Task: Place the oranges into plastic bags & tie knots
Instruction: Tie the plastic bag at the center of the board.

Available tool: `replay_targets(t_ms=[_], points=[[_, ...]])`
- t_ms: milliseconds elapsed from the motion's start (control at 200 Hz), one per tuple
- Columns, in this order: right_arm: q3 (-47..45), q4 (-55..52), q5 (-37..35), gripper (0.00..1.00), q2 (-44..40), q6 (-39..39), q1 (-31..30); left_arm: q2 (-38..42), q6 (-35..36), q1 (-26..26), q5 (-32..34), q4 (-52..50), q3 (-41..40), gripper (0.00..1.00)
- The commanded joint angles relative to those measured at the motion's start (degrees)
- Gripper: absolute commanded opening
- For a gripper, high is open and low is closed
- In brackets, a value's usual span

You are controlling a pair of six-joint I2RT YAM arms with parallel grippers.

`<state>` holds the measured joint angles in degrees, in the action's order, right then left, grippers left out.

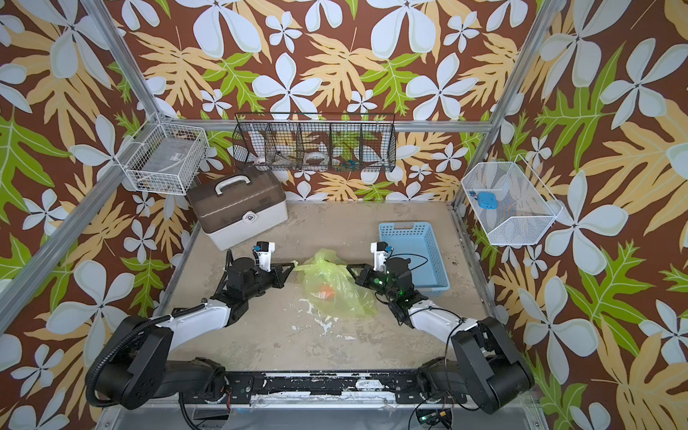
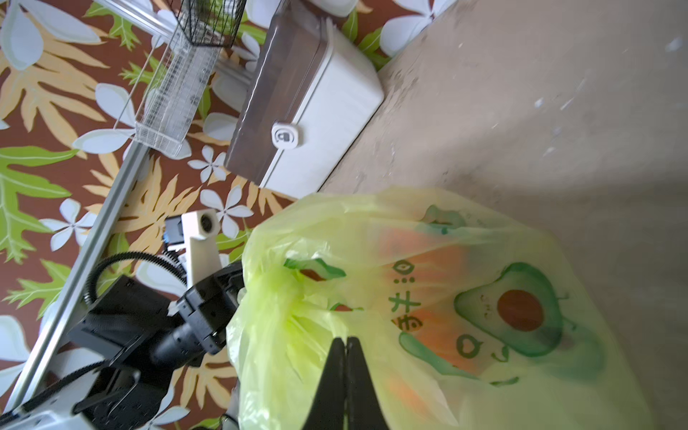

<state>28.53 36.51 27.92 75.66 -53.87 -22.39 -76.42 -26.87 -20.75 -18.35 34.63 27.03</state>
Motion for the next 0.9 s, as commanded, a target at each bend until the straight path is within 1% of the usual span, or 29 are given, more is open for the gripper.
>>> replay_targets(t_ms=[0, 55, 165, 280, 410, 505, 561, 671, 756, 891], points=[[2.1, -4.42, -5.77, 0.0, -0.32, 3.09, 0.42, 0.81, 0.59, 0.01, 0.89, 0.78, 0.31, 0.0], [2.41, -5.32, -8.19, 0.0, -0.65, 3.51, 0.48, 1.37, 0.58, 0.01, 1.48, 0.57, 0.61, 0.0], [2.1, -7.41, -15.61, 0.0, -2.61, 3.61, 1.02, 2.65, 1.9, 0.77, 3.96, -1.55, 1.92, 0.0], [1.98, -8.2, -19.06, 0.0, -3.86, 3.68, 3.04, 3.64, 1.99, 3.66, 2.62, -2.12, 2.11, 0.0], [2.32, -7.34, -18.25, 0.0, -2.84, 3.67, 4.15, 3.9, 2.18, 3.99, 2.88, -2.07, 1.72, 0.0], [1.62, -7.52, -20.1, 0.0, -3.32, 3.15, 4.24, 3.34, 1.82, 4.0, 2.69, -1.74, 1.53, 0.0], [0.79, -7.24, -21.01, 0.0, -4.01, 3.08, 4.68, 3.29, 1.9, 4.02, 3.73, -2.79, 1.71, 0.0], [-0.14, -6.55, -20.8, 0.0, -4.46, 2.71, 5.43, 3.65, 2.01, 4.02, 5.55, -4.71, 1.92, 0.0], [-0.29, -6.9, -21.44, 0.0, -4.79, 2.93, 5.5, 3.96, 1.29, 4.03, 5.08, -2.99, 0.97, 0.0], [0.11, -8.17, -21.93, 0.0, -4.79, 3.32, 6.34, 2.96, 1.92, 4.05, 6.34, -5.26, 1.69, 0.0]])
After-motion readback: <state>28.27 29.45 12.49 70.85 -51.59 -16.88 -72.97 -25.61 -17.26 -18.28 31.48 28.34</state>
